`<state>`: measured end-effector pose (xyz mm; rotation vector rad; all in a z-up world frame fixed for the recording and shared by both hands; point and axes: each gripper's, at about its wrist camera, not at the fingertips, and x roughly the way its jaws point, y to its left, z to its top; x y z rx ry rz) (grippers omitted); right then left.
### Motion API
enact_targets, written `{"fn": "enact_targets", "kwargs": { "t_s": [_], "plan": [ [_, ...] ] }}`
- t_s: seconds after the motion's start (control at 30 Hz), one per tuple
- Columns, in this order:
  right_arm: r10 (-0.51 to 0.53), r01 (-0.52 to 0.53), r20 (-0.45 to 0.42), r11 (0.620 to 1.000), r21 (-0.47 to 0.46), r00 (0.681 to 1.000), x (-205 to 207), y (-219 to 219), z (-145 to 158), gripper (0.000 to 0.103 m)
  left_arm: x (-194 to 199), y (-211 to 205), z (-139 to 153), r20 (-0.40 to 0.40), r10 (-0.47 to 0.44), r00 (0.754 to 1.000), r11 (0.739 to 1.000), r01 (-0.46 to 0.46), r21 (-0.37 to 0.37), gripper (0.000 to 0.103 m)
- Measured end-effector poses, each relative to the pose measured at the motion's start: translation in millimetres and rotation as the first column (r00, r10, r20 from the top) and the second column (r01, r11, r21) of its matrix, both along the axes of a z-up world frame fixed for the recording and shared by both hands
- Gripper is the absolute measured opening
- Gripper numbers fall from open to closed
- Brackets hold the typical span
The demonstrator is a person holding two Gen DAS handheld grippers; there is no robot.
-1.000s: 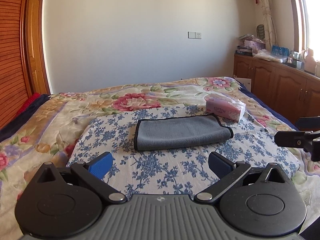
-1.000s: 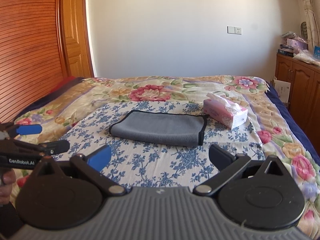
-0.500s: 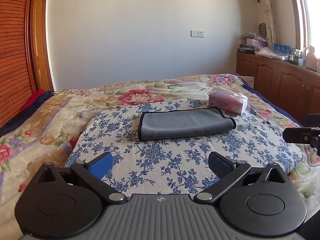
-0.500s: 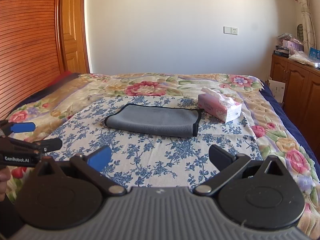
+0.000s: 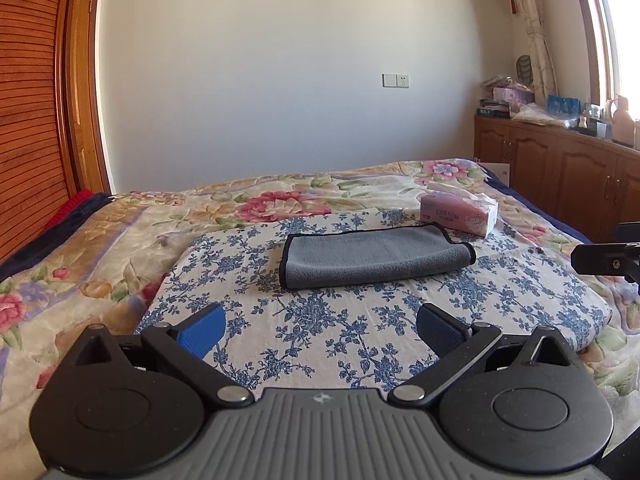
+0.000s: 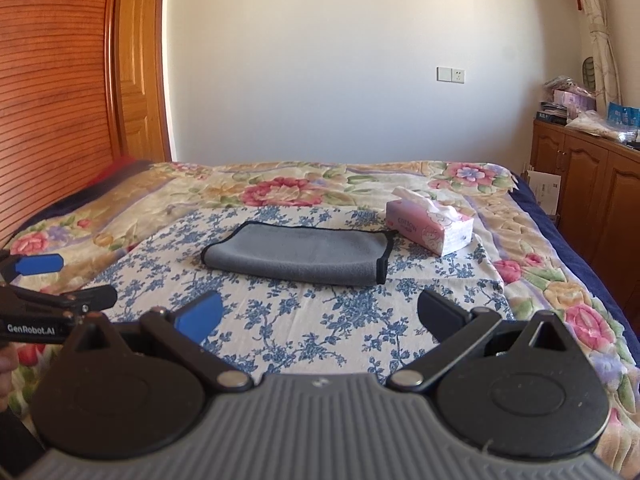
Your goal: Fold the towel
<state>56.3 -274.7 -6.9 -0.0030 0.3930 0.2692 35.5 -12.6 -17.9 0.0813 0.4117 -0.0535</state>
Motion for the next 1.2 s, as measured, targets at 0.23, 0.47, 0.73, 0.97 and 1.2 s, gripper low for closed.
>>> {"fn": "enact_targets", "kwargs": {
  "t_s": [0.23,0.47,0.73,0.97,1.2],
  "plan": [
    [-0.019,0.018,0.024,1.000,0.007,1.000,-1.0,-1.5,1.3,0.103,-8.7,4.5,7.9,0.069,0.015,0.998,1.000,-0.014,-0.011,0.103],
    [-0.041,0.040,0.050,0.999,0.014,0.998,-3.0,-3.2,2.6,0.103,-12.6,2.1,10.5,0.103,0.006,0.995,1.000,-0.007,0.005,0.103],
    [-0.081,0.081,0.095,0.997,0.007,0.992,-6.2,-5.0,4.4,0.103,-15.7,3.3,12.5,0.119,0.006,0.993,1.000,-0.005,-0.008,0.103],
    [-0.100,0.099,0.105,0.995,0.013,0.989,-6.4,-7.3,4.9,0.103,-16.9,5.5,14.0,0.129,0.014,0.992,1.000,-0.011,-0.022,0.103],
    [-0.102,0.101,0.107,0.995,0.013,0.989,-6.8,-7.1,4.6,0.103,-17.6,5.4,13.6,0.129,0.015,0.991,1.000,-0.012,-0.022,0.103]
  ]
}}
